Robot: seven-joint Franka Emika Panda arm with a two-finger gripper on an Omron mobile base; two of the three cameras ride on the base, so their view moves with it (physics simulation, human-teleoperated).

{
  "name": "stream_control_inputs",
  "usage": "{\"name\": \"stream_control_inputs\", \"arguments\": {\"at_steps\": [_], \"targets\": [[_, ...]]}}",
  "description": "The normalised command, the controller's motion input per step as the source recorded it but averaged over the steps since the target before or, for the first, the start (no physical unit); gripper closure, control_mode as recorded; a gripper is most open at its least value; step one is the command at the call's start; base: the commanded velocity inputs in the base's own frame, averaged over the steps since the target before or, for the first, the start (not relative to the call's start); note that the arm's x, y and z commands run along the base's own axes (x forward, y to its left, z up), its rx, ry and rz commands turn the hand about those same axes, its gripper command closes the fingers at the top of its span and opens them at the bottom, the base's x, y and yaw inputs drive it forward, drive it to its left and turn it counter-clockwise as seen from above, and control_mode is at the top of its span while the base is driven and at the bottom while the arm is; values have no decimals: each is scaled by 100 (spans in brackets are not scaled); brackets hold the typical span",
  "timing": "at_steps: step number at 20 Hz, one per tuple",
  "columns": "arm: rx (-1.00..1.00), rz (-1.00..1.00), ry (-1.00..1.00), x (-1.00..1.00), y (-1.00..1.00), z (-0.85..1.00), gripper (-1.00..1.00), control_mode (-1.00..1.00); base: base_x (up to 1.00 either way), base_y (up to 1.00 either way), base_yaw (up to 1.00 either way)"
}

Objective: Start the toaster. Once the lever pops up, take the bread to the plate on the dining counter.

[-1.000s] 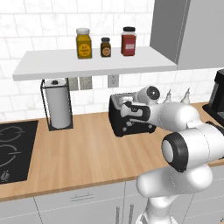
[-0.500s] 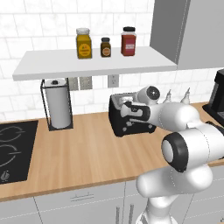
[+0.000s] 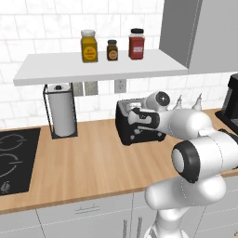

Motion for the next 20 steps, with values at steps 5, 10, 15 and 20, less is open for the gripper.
{"name": "stream_control_inputs", "arguments": {"at_steps": [5,10,15,20], "targets": [[0,0,0,0,0,0,-100,-100,0,0,0],[0,0,0,0,0,0,-100,-100,0,0,0],[0,0,0,0,0,0,-100,-100,0,0,0],[0,0,0,0,0,0,-100,-100,0,0,0]]}}
